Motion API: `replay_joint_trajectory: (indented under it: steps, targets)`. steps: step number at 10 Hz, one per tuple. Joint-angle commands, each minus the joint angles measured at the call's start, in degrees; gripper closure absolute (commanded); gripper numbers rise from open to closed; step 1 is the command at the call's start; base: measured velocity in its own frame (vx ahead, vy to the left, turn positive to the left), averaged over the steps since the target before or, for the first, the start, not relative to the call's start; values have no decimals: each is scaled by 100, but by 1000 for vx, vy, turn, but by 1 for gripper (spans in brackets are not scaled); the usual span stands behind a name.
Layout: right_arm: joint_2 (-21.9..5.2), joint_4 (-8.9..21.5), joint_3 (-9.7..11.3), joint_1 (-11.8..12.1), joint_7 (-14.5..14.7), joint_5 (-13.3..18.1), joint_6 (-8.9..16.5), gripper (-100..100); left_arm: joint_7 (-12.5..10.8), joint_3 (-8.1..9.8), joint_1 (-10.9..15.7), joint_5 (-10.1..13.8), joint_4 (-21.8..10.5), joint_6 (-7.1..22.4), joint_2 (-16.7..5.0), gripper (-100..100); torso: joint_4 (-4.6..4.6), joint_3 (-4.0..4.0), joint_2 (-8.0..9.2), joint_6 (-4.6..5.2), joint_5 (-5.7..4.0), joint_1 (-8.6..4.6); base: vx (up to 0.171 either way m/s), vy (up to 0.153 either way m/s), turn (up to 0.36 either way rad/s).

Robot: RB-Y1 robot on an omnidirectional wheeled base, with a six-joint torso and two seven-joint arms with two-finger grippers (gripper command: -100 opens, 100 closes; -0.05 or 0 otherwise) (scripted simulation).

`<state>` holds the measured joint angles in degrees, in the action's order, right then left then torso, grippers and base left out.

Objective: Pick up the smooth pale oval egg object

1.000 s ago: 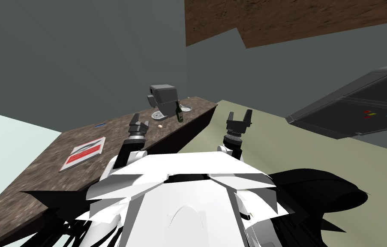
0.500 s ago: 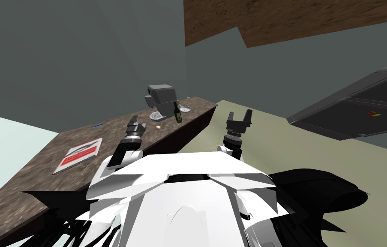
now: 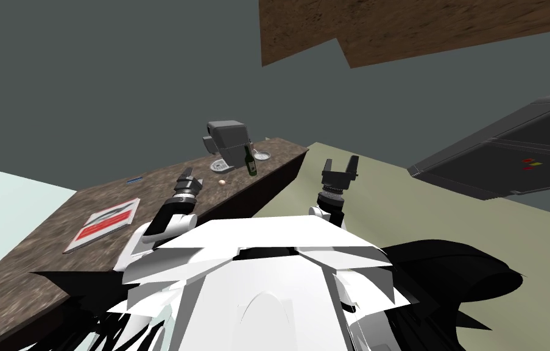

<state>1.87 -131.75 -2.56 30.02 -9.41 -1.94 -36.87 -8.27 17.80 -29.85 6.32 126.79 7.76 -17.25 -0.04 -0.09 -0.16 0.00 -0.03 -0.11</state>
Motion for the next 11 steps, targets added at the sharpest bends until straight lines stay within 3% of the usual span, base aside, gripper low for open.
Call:
replay_joint_trajectory:
  steps: [1,5,7,10,11]
  targets:
    - [0,0,0,0,0,0,0,0,10,114,-11,49,-26,286,-68,-100,0,0,0,0,0,0,36,-29,-20]
    - [0,0,0,0,0,0,0,0,17,316,-53,167,-87,897,-247,-100,0,0,0,1,1,3,34,-24,-25]
    - [0,0,0,0,0,0,0,0,38,490,-122,292,-135,1288,-464,-100,1,2,3,0,1,6,36,-18,-62]
    - [0,0,0,0,0,0,0,0,53,566,-166,358,-154,1656,-586,-100,1,3,6,1,3,13,24,0,-38]
    - [0,0,0,0,0,0,0,0,72,633,-217,425,-171,1888,-717,-100,2,5,8,0,3,14,30,8,-76]
